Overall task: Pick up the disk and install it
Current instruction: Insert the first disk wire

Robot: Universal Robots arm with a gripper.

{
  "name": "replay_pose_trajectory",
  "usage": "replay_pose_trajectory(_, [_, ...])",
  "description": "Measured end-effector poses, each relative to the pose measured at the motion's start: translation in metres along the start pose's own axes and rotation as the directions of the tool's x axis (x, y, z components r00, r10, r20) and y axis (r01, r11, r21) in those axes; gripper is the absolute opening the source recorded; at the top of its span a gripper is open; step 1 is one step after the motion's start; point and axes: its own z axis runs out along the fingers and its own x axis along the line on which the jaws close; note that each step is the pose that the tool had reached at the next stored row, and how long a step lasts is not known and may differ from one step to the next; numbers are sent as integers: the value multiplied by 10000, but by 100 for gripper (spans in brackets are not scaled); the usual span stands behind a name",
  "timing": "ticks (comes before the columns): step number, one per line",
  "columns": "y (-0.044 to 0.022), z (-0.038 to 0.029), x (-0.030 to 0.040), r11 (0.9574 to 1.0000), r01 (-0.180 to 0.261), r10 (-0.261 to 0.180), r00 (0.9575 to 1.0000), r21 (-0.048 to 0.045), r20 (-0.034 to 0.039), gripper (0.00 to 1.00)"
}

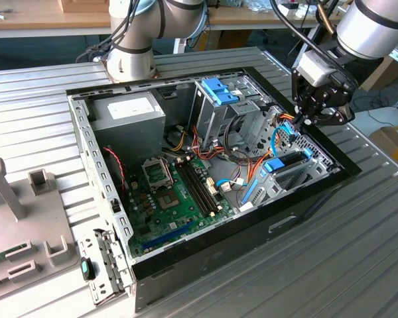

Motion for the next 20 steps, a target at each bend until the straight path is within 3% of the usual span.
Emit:
replay_pose_trajectory(7, [43, -3, 10, 10000, -40, 40, 10000, 5, 5, 16])
replay_pose_trajectory(11, [68, 28, 21, 9997, -229, 229, 9997, 27, -22, 16])
replay_pose_trajectory(20, [172, 63, 69, 9989, -475, 475, 9989, 56, -57, 16])
